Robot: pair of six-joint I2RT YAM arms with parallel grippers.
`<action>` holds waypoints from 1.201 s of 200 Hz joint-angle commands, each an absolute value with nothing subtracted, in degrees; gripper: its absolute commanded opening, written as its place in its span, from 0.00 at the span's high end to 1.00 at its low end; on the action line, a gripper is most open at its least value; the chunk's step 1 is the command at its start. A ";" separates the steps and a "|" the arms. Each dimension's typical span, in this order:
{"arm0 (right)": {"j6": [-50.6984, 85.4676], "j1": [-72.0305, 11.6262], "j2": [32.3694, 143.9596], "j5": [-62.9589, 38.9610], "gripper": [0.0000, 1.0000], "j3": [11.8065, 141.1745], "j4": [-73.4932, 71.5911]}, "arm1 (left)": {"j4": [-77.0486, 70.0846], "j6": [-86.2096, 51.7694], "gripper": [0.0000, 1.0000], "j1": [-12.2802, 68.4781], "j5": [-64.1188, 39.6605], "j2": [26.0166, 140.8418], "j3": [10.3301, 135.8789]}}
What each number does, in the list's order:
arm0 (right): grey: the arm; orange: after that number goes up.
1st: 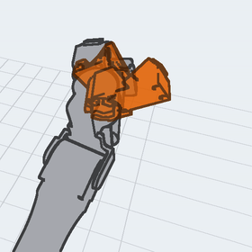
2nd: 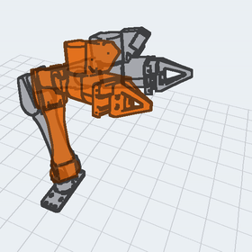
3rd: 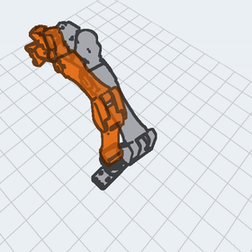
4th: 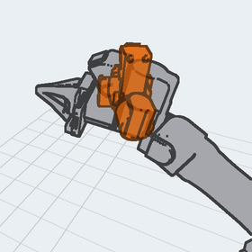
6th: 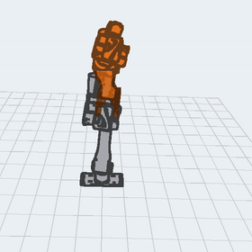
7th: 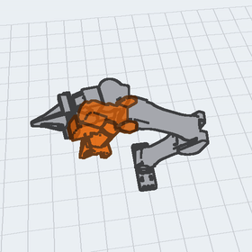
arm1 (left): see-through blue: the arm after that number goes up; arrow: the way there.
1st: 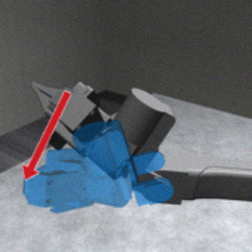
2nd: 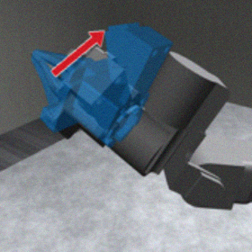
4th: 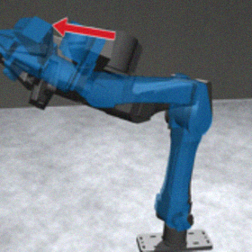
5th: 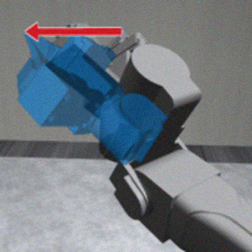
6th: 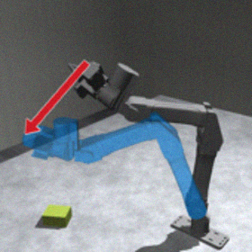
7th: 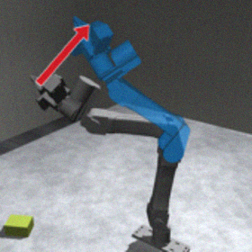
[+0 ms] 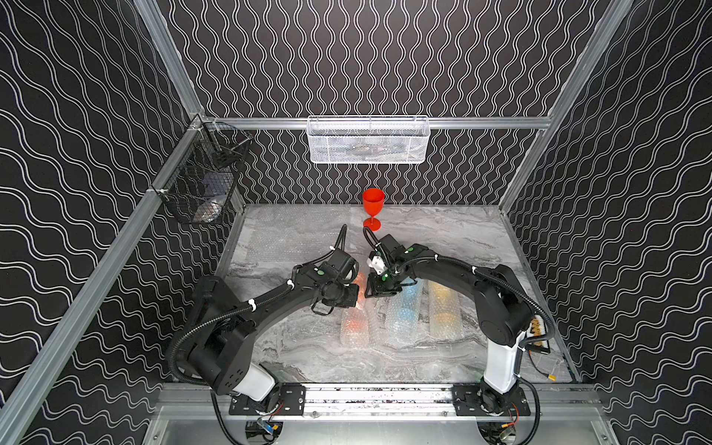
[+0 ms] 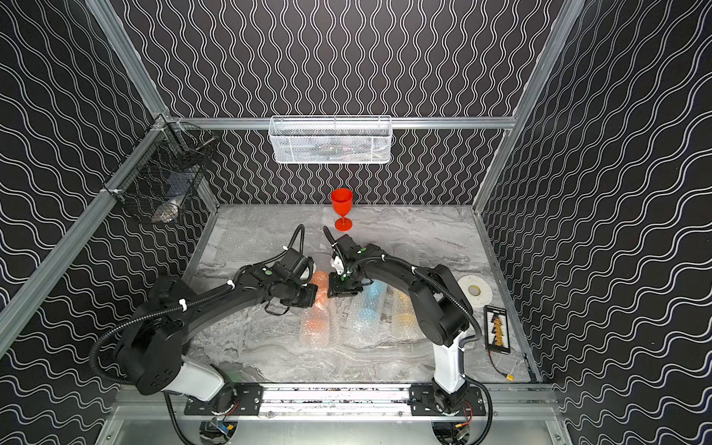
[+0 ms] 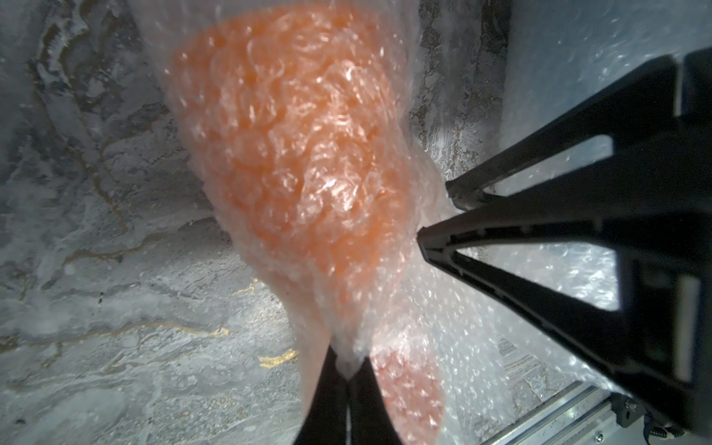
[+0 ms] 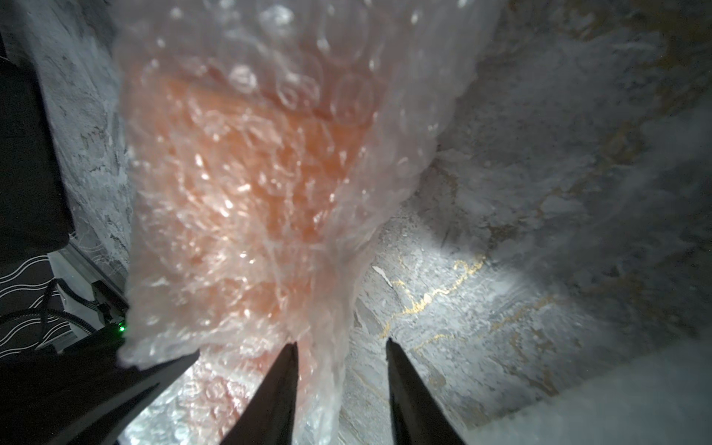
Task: Unpack wine glasses from bubble wrap
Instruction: Move the bubble wrap to the center of the board, then unwrap the bubble wrap at the center of the board.
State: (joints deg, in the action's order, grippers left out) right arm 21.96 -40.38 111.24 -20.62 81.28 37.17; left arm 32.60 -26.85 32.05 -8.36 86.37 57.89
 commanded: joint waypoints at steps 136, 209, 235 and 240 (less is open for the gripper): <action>20.70 -40.31 113.29 -16.34 0.61 81.91 38.09 | 33.13 -25.05 0.95 31.90 -8.09 86.70 59.23; 20.30 -40.34 115.58 -16.92 0.62 84.99 37.18 | 33.11 -25.22 0.94 31.84 -8.18 86.45 59.60; 19.97 -40.34 115.58 -16.38 0.64 84.97 37.00 | 33.40 -24.79 0.94 31.93 -8.17 86.53 59.76; 19.95 -40.34 115.58 -16.27 0.64 84.99 37.09 | 33.48 -24.72 0.94 31.86 -8.17 86.57 59.85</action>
